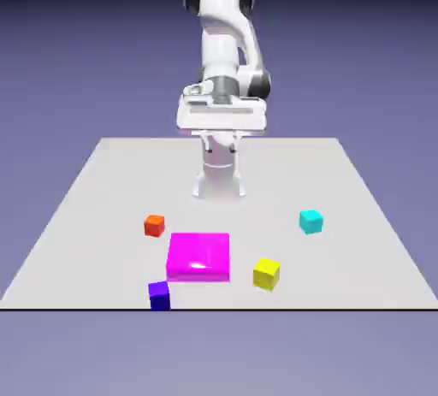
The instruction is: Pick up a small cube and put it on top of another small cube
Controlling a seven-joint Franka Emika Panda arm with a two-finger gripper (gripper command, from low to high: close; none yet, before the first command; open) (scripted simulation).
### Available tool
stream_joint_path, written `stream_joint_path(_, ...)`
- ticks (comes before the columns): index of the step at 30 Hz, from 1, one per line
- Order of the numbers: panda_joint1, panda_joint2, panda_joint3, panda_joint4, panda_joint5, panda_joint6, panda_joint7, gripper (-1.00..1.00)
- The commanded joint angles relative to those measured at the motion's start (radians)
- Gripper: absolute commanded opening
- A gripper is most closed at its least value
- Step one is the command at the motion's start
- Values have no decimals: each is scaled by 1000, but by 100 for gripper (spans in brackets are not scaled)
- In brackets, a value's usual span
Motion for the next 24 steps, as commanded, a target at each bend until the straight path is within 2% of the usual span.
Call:
stream_joint_path(1, 11, 36, 2, 22, -13, -29, -17, 0)
stream_joint_path(24, 273, 862, 50, 520, -317, -689, -408, 0)
